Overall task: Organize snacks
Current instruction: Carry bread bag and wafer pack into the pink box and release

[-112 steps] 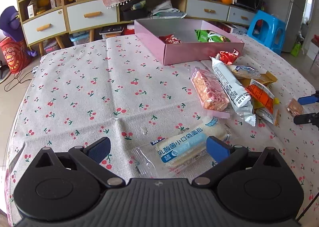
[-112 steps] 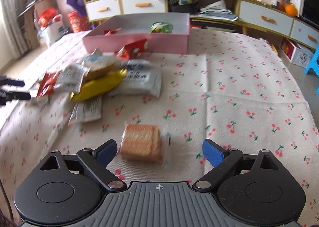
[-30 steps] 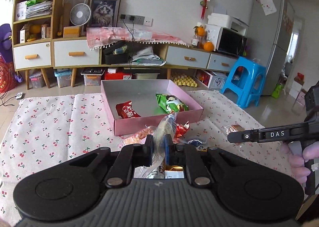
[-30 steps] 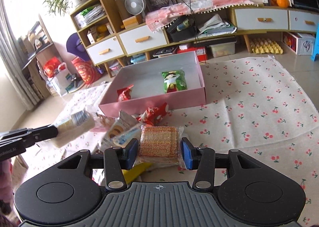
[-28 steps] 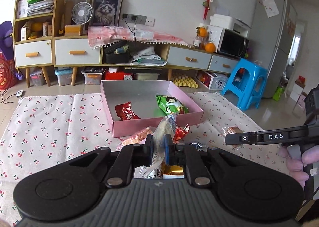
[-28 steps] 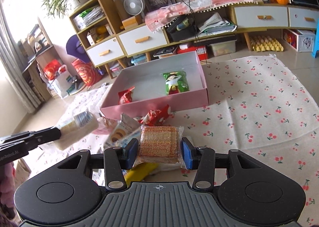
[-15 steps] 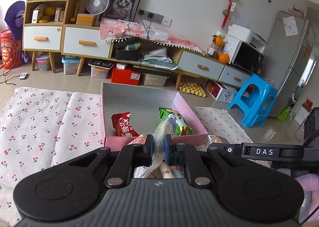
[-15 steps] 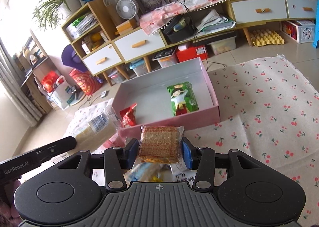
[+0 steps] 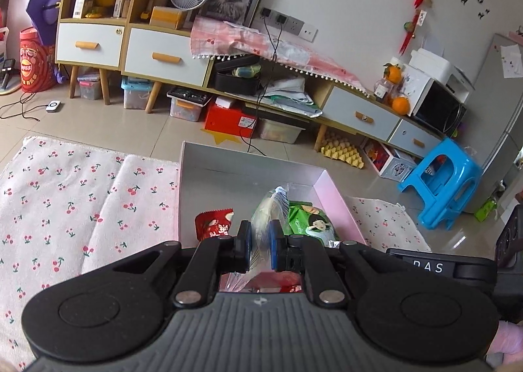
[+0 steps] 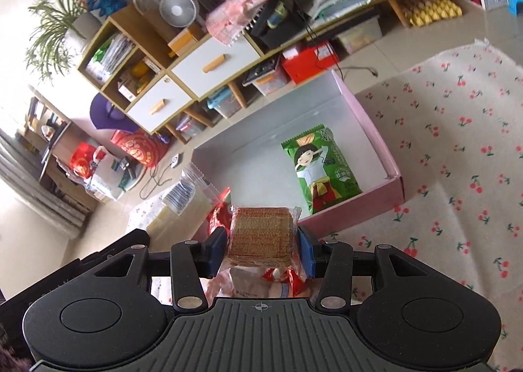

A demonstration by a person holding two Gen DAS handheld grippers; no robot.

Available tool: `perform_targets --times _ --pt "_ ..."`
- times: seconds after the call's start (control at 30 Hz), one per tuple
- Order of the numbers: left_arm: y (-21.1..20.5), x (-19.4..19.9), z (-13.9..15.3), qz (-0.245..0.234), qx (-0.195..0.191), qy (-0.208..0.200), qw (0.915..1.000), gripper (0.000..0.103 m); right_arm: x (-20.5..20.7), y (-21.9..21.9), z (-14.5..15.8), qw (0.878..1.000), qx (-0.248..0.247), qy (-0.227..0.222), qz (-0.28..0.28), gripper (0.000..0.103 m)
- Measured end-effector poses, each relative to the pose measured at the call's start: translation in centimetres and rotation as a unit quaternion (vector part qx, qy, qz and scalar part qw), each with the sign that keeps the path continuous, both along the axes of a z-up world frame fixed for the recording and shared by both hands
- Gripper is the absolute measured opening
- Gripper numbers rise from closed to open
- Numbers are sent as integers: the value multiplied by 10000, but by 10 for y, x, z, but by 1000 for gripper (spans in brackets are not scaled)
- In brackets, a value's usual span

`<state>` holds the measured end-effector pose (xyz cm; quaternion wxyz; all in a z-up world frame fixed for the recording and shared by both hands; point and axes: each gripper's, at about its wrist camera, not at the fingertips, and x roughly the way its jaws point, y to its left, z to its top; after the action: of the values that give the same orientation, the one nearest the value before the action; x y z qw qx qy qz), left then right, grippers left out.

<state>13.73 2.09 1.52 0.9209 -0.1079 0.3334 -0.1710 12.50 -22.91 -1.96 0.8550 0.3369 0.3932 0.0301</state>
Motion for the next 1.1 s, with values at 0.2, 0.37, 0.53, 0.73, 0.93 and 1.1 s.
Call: perform_targets --times 0.2,0.37,0.53,0.73,0.93,1.1 --pt "-11 29 -11 46 103 203 9997 10 26 -4 -15 10000 26 0 23 44" --pt "-19 50 -24 48 122 409 9991 10 47 -7 -25 9995 300 -32 137 44" --pt "-26 61 -34 69 296 483 9984 10 57 -10 -36 9994 305 -58 172 44" --pt "-32 71 -33 86 537 333 9980 10 63 -5 -34 9990 -234 -217 315 44" --pt "-37 82 -33 264 845 185 9959 11 65 -7 -41 9981 -536 -169 256 44" --pt "-34 86 -36 571 1133 265 9916 13 65 -9 -40 9981 -533 -159 260 45"
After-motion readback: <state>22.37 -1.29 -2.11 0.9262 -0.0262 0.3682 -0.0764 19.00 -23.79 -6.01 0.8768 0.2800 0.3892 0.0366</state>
